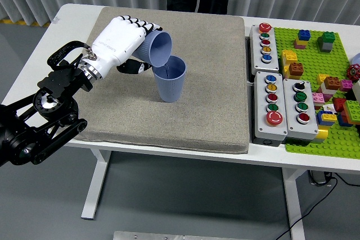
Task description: Pick cup pour cup place
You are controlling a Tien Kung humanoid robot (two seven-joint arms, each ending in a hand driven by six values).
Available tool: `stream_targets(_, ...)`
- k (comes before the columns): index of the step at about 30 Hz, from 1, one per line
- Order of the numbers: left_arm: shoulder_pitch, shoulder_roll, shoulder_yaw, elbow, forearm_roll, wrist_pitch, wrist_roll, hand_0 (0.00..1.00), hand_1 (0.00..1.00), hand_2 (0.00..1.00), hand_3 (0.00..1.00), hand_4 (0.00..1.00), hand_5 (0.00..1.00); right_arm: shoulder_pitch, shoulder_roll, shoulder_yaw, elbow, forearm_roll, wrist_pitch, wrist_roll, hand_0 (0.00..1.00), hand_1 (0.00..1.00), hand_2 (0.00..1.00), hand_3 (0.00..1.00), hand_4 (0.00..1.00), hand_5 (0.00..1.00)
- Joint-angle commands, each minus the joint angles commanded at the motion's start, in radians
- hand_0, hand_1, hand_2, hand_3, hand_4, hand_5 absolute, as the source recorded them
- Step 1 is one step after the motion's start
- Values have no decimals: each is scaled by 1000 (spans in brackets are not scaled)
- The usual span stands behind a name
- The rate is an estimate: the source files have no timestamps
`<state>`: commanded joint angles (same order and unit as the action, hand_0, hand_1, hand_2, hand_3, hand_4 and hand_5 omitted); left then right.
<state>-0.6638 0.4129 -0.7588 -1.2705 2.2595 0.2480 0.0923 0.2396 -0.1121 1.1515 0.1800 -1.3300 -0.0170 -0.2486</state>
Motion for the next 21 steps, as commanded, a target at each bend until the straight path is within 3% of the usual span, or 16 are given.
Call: stream_targets(21, -28, 17, 30, -14, 9, 3, 15, 607, 573, 595, 603, 673, 105, 0, 0, -8, 0, 10, -1, 2, 684, 649, 569, 579, 2, 8)
